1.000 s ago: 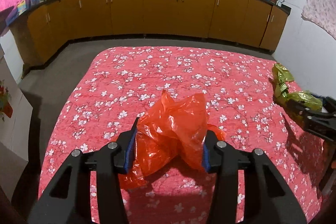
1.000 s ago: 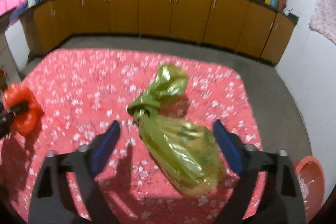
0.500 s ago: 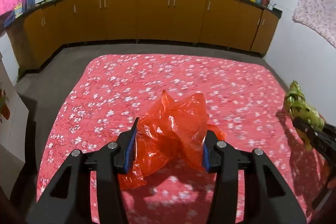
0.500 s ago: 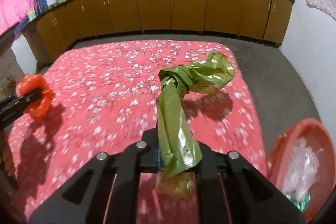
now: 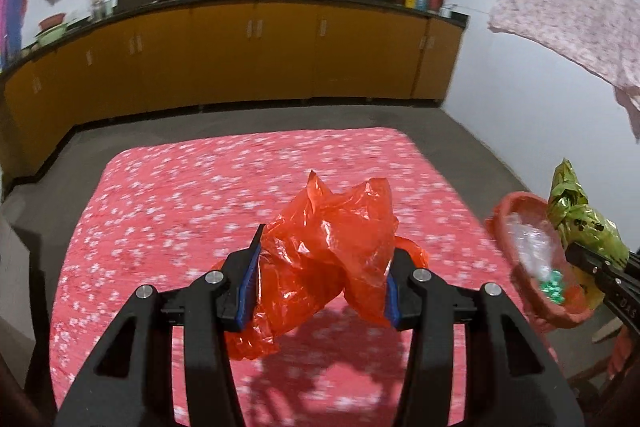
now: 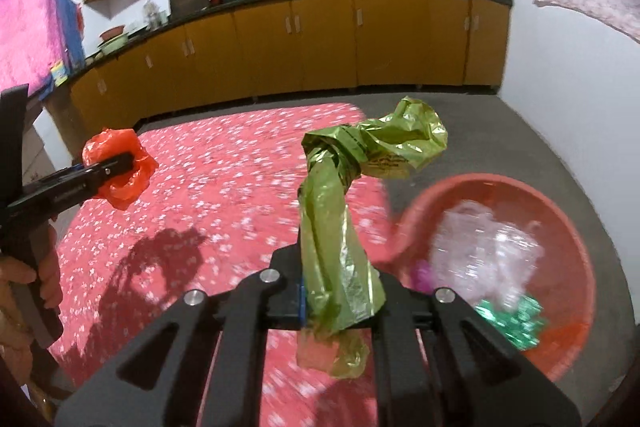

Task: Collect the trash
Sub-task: 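Carry the red and yellow-green bags over the orange basket with both tools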

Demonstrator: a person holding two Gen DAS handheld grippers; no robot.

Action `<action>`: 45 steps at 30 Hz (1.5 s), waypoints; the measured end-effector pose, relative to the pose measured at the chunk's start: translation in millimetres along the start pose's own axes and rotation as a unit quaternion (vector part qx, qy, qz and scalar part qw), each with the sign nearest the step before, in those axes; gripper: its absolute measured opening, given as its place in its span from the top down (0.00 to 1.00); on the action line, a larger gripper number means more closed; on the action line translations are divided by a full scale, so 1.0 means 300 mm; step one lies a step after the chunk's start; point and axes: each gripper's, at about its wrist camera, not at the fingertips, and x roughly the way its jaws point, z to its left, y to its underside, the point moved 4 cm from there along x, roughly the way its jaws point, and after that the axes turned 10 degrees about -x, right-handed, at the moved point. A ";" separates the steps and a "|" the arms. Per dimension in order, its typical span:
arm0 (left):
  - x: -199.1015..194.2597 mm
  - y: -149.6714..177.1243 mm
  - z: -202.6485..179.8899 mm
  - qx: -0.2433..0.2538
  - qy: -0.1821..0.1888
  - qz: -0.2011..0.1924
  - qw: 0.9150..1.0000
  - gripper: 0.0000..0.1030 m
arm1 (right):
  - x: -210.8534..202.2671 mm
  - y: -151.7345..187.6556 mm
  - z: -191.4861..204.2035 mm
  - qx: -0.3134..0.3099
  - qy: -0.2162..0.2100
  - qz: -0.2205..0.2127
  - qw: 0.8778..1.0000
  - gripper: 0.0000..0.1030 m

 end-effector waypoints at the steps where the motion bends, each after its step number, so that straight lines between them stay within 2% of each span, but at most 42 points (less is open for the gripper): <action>1: -0.006 0.005 -0.035 0.005 0.008 0.000 1.000 0.53 | -0.022 0.009 -0.019 0.004 0.004 -0.002 1.000 0.90; 7: -0.023 0.042 -0.192 0.024 0.046 0.007 0.999 0.53 | -0.150 0.083 -0.149 0.032 0.042 -0.007 0.999 0.90; 13: -0.012 0.082 -0.327 0.041 0.073 0.020 0.996 0.53 | -0.196 0.154 -0.233 0.044 0.069 0.001 0.997 0.90; 21: 0.016 0.121 -0.433 0.051 0.096 0.039 0.993 0.53 | -0.200 0.212 -0.274 0.056 0.076 0.008 0.995 0.90; 35: 0.041 0.159 -0.528 0.056 0.131 0.053 0.988 0.53 | -0.174 0.226 -0.294 0.070 0.081 0.010 0.994 0.90; 45: 0.085 0.177 -0.656 0.072 0.165 0.065 0.981 0.53 | -0.154 0.240 -0.343 0.086 0.093 0.010 0.992 0.90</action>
